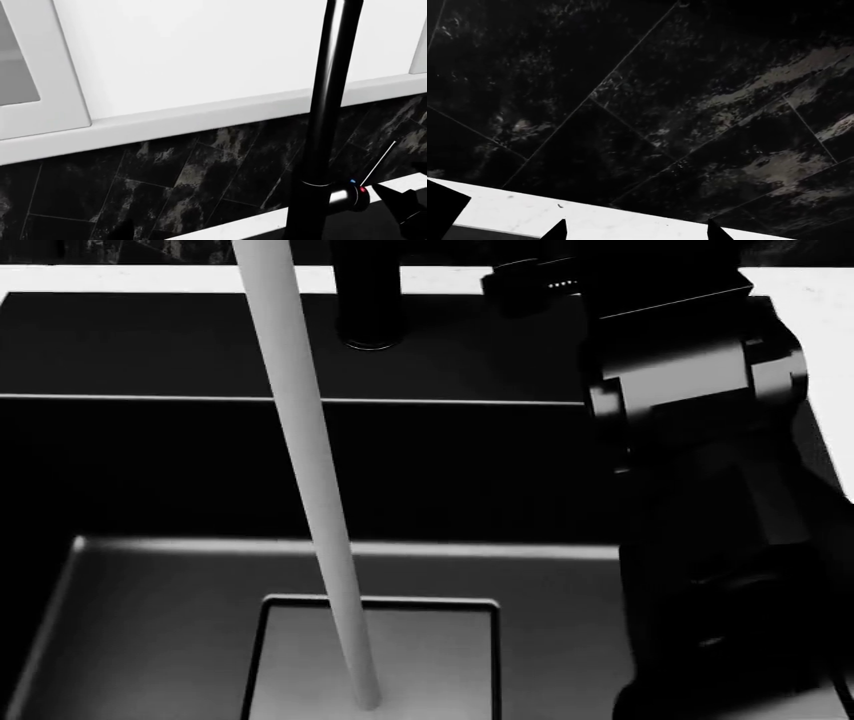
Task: Pick the cucumbers and broccolis from the sink and place them in one bowl. Place the apricot in the other bowl. Then turn off the sink faucet.
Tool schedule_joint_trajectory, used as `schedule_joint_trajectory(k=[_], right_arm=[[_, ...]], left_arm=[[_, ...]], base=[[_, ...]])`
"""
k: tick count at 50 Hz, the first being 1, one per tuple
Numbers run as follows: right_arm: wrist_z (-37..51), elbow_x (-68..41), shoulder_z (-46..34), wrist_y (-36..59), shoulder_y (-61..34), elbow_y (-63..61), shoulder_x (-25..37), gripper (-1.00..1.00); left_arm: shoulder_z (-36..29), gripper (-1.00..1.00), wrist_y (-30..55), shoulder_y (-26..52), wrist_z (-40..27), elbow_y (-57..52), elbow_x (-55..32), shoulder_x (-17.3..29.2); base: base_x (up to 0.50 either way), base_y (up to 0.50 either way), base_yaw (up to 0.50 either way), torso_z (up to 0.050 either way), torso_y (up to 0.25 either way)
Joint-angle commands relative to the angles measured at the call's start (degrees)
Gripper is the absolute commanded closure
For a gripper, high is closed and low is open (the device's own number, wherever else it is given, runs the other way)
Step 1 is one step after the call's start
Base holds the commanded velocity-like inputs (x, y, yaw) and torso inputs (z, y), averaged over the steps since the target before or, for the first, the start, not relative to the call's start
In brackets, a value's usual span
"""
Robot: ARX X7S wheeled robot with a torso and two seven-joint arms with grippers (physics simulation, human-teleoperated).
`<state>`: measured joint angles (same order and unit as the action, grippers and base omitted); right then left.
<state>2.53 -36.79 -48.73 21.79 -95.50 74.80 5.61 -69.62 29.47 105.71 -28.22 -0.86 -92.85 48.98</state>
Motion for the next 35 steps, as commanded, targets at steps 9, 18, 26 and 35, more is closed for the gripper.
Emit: schedule_joint_trajectory(k=[9, 18, 26, 35], right_arm=[[-3.5, 11.9, 11.7, 0.3, 0.7, 0.1, -3.1, -1.0], [-4.4, 17.0, 17.2, 0.3, 1.1, 0.1, -3.8, -1.0], [-5.3, 21.1, 21.6, 0.1, 1.1, 0.2, -4.8, -1.0], [-5.8, 21.9, 22.9, -0.6, 1.6, 0.2, -5.6, -1.0]], left_arm=[[1.8, -1.0, 0.1, -0.2, 1.7, 0.6, 0.6, -0.7], [1.9, -1.0, 0.3, -0.1, 1.7, 0.7, 0.8, -0.8], [2.0, -1.0, 0.3, -0.4, 1.8, 0.7, 0.9, -0.7], [2.1, -1.0, 0.1, -1.0, 1.8, 0.4, 1.0, -0.1]], base=[[0.0, 0.0, 0.0, 0.0, 0.0], [0.0, 0.0, 0.0, 0.0, 0.0], [0.0, 0.0, 0.0, 0.0, 0.0], [0.0, 0.0, 0.0, 0.0, 0.0]])
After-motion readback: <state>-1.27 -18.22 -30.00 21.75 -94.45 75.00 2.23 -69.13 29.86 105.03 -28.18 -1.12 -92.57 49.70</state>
